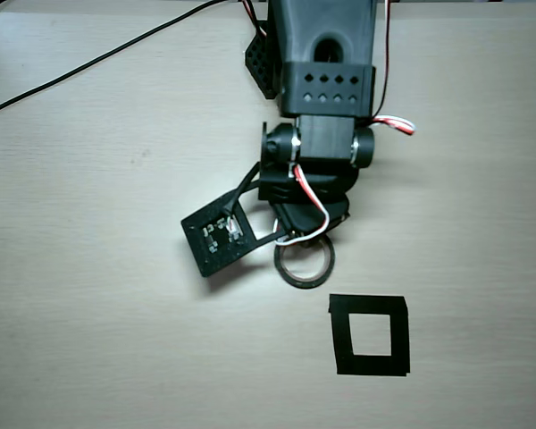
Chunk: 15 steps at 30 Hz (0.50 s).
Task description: Grasp a tape and put it in the target area.
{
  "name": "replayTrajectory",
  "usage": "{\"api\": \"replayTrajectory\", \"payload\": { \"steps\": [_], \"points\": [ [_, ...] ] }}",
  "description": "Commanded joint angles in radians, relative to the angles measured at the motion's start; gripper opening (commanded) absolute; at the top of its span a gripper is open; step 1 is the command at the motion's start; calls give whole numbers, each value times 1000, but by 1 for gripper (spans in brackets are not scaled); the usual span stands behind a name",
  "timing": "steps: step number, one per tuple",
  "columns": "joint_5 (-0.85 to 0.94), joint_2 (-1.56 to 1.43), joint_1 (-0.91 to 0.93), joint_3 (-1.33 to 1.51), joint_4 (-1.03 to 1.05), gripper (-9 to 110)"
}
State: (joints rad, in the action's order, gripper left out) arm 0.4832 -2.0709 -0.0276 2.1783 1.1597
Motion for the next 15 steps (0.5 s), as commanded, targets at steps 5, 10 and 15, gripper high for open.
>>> {"api": "replayTrajectory", "payload": {
  "steps": [5, 10, 15],
  "points": [
    [29, 86, 8, 17, -106, 9],
    [31, 156, 23, 15, -169, 8],
    [25, 224, 26, 12, -221, 8]
  ]
}}
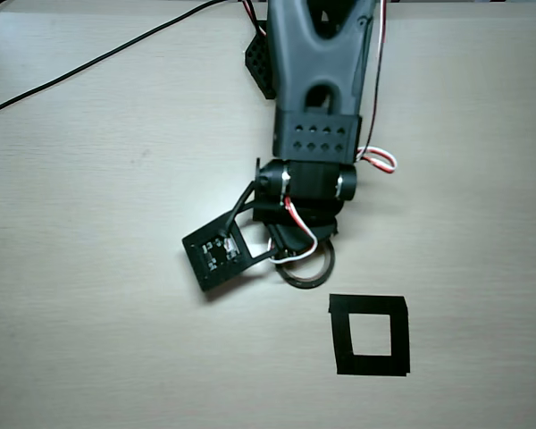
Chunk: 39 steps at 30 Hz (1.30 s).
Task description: Grasp a tape and put it in the target area.
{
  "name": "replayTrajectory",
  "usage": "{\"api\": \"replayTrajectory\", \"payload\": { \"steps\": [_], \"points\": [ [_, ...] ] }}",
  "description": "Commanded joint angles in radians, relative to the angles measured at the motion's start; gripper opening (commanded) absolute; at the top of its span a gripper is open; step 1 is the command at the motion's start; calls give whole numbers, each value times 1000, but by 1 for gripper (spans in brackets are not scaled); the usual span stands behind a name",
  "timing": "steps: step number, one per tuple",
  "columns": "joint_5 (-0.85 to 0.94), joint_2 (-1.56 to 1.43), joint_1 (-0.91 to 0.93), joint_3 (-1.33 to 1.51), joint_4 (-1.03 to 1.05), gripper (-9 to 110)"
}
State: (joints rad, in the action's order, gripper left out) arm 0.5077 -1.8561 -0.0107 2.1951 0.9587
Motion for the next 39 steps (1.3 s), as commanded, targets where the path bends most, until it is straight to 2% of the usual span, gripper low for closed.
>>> {"api": "replayTrajectory", "payload": {
  "steps": [1, 6, 14, 23, 28, 39],
  "points": [
    [-2, 20, 11, -2, -29, 8],
    [0, 46, 20, 0, -66, 0],
    [84, -9, -46, -72, 32, 0],
    [44, 175, -189, -448, 219, 0],
    [74, 282, -236, -583, 253, 0],
    [84, 557, -238, -936, 353, 0]
  ]
}}
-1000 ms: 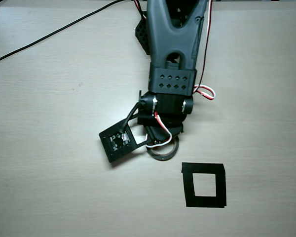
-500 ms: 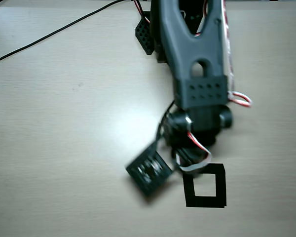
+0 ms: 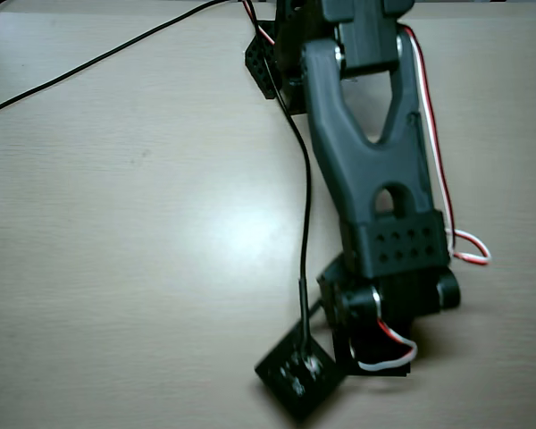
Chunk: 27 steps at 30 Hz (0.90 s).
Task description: Grasp a tape and put it in the target area.
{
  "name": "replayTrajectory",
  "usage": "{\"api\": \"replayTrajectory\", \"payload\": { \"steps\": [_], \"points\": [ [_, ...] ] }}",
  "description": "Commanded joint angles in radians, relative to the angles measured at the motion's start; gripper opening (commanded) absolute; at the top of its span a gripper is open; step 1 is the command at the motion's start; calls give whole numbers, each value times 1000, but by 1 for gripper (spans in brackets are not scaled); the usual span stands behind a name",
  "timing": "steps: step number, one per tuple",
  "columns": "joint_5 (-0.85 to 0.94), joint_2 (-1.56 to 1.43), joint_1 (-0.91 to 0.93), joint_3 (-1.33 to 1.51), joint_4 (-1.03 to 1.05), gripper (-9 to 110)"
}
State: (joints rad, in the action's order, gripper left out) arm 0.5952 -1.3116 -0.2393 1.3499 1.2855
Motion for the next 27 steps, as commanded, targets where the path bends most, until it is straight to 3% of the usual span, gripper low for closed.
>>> {"api": "replayTrajectory", "payload": {
  "steps": [1, 18, 27],
  "points": [
    [-6, 32, -11, -115, 35, 0],
    [-63, 244, -80, -360, 98, 0],
    [-31, 259, -52, -356, 86, 0]
  ]
}}
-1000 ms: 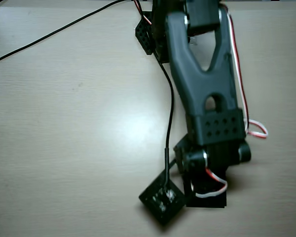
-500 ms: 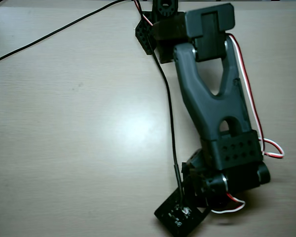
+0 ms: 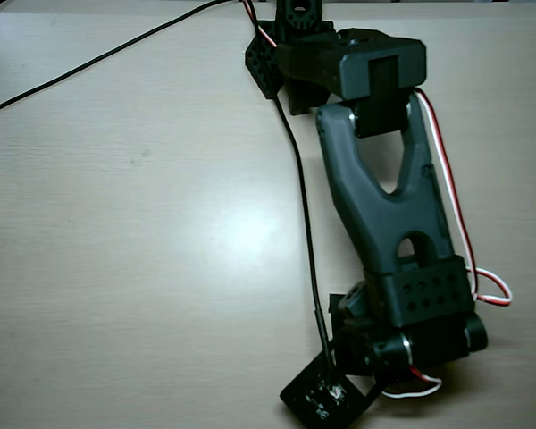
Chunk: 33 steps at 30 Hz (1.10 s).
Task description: Grasp a tape and put it in the target area.
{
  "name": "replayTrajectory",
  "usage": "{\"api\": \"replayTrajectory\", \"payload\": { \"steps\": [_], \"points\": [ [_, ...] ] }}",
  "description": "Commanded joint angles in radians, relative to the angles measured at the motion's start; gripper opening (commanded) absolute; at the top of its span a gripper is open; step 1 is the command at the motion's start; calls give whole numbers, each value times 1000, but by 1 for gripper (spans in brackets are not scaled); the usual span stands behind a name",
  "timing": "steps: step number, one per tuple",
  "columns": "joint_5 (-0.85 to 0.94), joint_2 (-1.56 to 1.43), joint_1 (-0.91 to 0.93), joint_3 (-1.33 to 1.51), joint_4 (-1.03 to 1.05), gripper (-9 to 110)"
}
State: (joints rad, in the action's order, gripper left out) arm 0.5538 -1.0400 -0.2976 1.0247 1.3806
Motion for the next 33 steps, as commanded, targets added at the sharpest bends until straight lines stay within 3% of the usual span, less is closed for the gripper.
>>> {"api": "replayTrajectory", "payload": {
  "steps": [1, 9, 14, 33],
  "points": [
    [12, -12, 8, -25, -12, 0],
    [35, -29, 28, 55, -52, 3],
    [54, -38, 49, 95, -66, 15],
    [0, -462, 72, 193, 31, 18]
  ]
}}
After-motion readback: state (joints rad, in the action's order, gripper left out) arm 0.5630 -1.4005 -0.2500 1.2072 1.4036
